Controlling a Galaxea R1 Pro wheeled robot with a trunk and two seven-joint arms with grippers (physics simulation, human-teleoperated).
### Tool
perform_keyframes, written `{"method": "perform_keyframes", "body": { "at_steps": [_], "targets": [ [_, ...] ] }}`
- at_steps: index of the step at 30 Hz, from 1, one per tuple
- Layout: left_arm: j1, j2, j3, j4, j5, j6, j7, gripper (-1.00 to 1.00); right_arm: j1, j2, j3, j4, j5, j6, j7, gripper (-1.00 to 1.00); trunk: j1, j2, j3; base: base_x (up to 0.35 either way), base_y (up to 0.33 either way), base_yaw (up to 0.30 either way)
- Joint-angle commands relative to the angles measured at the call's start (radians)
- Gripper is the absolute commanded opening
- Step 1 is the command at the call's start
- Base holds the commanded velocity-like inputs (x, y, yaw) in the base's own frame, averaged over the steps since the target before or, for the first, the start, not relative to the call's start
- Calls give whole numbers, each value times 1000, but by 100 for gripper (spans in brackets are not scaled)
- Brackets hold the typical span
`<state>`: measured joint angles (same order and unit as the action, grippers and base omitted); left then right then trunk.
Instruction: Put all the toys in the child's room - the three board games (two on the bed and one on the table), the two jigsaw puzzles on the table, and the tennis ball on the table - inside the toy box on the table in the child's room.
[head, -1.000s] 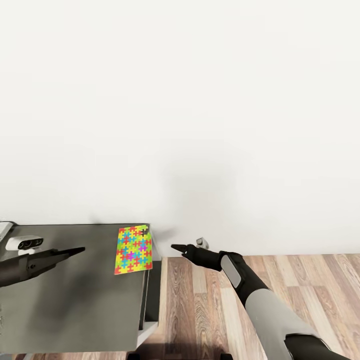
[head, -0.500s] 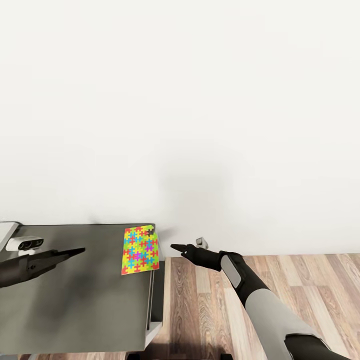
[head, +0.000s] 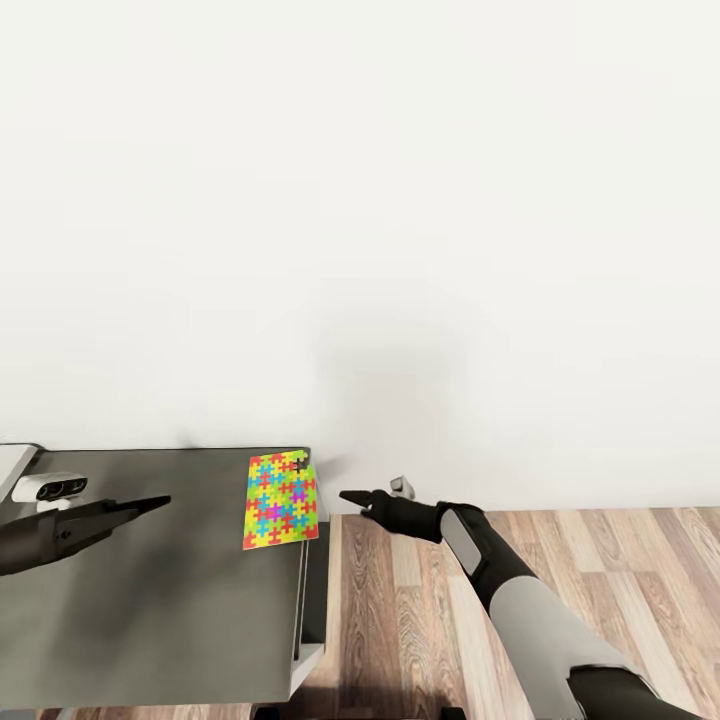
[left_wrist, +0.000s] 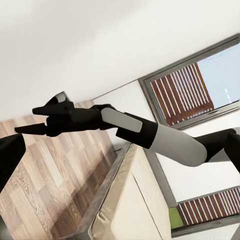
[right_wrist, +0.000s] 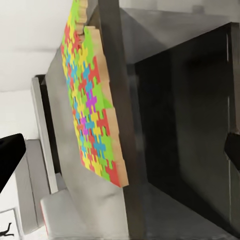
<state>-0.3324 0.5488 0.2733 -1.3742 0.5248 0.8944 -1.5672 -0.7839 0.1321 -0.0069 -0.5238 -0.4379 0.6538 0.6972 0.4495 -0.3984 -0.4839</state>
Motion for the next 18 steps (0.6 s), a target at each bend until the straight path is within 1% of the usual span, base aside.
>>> {"method": "perform_keyframes", "body": {
  "at_steps": [1,3,12,18],
  "targets": [
    [0,0,-1,0,0,11,-4,100,-1,0,-1,0,-5,15,-1,100,1,-2,-1,0,0,0],
    [0,0,-1,0,0,11,-4,100,-3,1,-1,0,-4,33,-1,100,1,-2,-1,0,0,0],
    [0,-14,0,0,0,11,-4,100,-14,1,-1,2,-5,60,0,100,1,-2,-1,0,0,0],
    [0,-17,1,0,0,11,-4,100,-16,-2,0,2,-5,106,3,100,1,-2,-1,0,0,0]
  ]
}}
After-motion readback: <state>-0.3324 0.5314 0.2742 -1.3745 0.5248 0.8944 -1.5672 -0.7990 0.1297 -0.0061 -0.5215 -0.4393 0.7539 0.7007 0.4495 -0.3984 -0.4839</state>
